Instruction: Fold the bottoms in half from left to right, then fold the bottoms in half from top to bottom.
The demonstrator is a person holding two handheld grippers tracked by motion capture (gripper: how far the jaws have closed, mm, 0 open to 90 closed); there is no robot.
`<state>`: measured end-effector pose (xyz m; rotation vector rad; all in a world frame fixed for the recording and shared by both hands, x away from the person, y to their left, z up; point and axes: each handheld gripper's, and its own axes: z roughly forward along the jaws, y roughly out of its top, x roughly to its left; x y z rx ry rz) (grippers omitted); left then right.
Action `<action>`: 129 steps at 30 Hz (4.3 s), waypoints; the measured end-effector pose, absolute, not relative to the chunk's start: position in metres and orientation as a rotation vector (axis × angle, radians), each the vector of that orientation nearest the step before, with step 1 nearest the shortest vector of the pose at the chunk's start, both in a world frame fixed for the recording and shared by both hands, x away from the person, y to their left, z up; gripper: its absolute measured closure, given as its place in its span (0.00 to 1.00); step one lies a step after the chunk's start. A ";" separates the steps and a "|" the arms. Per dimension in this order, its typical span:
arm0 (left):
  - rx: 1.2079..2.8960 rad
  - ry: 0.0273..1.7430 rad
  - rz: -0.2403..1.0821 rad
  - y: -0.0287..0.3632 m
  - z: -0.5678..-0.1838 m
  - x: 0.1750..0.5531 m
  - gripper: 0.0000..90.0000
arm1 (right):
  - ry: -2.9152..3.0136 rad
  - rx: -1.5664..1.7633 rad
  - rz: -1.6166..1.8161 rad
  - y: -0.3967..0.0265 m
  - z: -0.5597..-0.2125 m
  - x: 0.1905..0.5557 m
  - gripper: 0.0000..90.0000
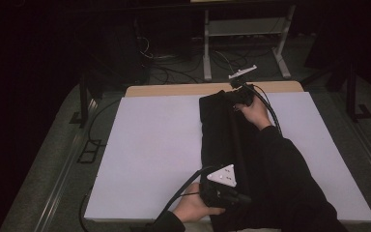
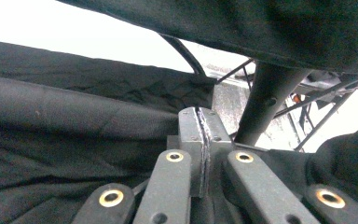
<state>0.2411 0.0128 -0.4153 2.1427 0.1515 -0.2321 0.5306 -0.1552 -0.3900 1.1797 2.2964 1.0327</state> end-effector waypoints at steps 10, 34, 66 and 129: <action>2.160 0.144 -0.244 -0.010 -0.418 0.243 0.99 | 2.302 1.173 1.005 -0.172 -0.388 0.529 0.96; 2.200 0.167 -0.274 -0.062 -0.415 0.249 0.99 | 2.294 1.156 0.995 -0.201 -0.394 0.530 0.96; 2.245 0.285 -0.362 -0.101 -0.447 0.258 0.99 | 2.174 1.243 1.023 -0.239 -0.426 0.536 0.95; 1.950 0.615 0.151 0.017 -0.389 0.326 0.00 | 2.251 1.305 1.287 -0.262 -0.397 0.477 0.01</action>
